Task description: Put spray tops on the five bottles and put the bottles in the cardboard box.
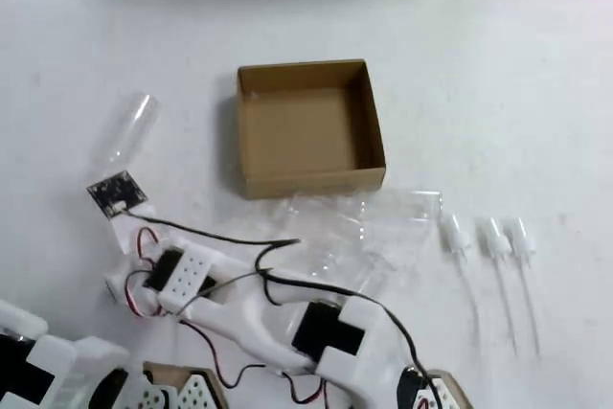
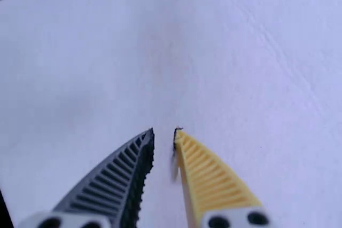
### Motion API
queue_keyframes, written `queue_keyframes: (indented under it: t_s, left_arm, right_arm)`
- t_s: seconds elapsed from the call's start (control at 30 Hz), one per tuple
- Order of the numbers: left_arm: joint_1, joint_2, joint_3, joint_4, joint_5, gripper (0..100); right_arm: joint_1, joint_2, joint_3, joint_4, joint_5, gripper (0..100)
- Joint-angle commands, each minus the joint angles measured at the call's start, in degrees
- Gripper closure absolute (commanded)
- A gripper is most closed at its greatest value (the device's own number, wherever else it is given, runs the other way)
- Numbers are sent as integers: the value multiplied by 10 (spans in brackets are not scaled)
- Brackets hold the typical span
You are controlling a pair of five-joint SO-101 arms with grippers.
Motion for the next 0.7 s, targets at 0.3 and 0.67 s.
queue_keyframes:
  t_s: [0.3,0.67]
  left_arm:
    - [-1,-2,-28,-13,-6,921]
    - [12,-2,-8,-13,-6,921]
  right_arm:
    - [15,-109,-28,136,62,984]
    - [71,-300,-28,305,300,984]
